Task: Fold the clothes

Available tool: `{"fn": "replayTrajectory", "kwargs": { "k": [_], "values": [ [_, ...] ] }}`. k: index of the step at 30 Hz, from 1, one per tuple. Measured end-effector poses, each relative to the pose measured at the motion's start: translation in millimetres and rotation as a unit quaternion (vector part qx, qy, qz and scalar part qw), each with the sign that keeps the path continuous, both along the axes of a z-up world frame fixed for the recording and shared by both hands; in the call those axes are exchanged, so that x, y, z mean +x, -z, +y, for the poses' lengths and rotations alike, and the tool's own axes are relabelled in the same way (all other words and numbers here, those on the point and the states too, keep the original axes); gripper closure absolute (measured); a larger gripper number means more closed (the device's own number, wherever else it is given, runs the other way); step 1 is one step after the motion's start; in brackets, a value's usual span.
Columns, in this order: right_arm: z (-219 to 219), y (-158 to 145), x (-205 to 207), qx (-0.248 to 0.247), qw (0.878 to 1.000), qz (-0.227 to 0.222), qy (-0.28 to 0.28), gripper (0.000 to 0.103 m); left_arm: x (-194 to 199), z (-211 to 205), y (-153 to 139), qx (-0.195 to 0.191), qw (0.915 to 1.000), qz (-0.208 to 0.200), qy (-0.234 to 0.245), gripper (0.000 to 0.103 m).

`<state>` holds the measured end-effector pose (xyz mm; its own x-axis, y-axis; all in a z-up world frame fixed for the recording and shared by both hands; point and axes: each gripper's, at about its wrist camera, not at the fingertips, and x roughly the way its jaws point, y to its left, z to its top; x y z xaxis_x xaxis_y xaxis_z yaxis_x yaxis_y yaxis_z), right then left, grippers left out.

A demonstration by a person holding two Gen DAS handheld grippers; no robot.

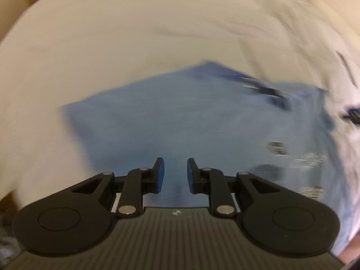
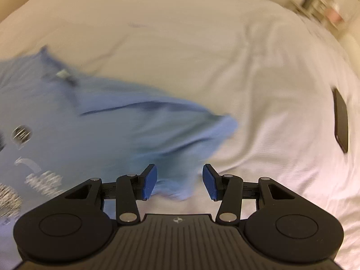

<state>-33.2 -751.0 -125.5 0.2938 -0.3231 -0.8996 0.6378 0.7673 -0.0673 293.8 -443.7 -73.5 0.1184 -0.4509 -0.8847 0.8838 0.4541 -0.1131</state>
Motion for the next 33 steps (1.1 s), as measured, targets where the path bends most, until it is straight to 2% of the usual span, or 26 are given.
{"fn": "replayTrajectory", "kwargs": {
  "k": [3,5,9,12,16,18,19,22,24,25,27,29,31,32,33],
  "values": [
    [-40,6,-24,0.017,0.999,-0.019,0.035,0.055,-60,-63,6,-0.011,0.9952,-0.013,0.097,0.084],
    [-49,13,-38,0.053,0.996,-0.049,0.053,0.055,-98,-109,12,-0.019,0.9846,-0.036,0.170,0.078],
    [-51,33,-64,0.122,0.984,-0.100,0.086,0.054,-164,-200,25,-0.044,0.9525,-0.084,0.289,0.073],
    [-42,51,-81,0.179,0.966,-0.139,0.124,0.054,-199,-263,38,-0.054,0.9274,-0.112,0.353,0.068],
    [-30,63,-94,0.231,0.942,-0.193,0.152,0.053,-224,-317,68,-0.025,0.8983,-0.142,0.415,0.067],
    [-27,67,-97,0.247,0.931,-0.217,0.160,0.053,-222,-330,82,0.001,0.8865,-0.168,0.431,0.072],
    [-27,69,-99,0.254,0.925,-0.229,0.166,0.053,-217,-336,86,0.009,0.8861,-0.179,0.427,0.079],
    [-32,75,-104,0.273,0.904,-0.265,0.192,0.053,-195,-350,83,0.010,0.9081,-0.175,0.380,0.080],
    [-36,84,-107,0.289,0.885,-0.288,0.223,0.053,-183,-355,81,0.012,0.9196,-0.165,0.356,0.079],
    [-38,88,-108,0.296,0.875,-0.299,0.238,0.053,-179,-356,80,0.013,0.9235,-0.160,0.349,0.079],
    [-40,94,-112,0.310,0.855,-0.313,0.274,0.056,-177,-357,79,0.016,0.9235,-0.161,0.348,0.078],
    [-41,99,-117,0.322,0.833,-0.322,0.314,0.091,-178,-357,79,0.016,0.9213,-0.162,0.353,0.079],
    [-41,100,-124,0.328,0.813,-0.330,0.350,0.095,-179,-357,79,0.015,0.9208,-0.160,0.355,0.079],
    [-41,92,-130,0.311,0.816,-0.331,0.356,0.098,-177,-357,78,0.015,0.9216,-0.158,0.354,0.079],
    [-40,82,-134,0.287,0.829,-0.327,0.351,0.098,-176,-357,78,0.014,0.9222,-0.156,0.354,0.079]
  ]
}}
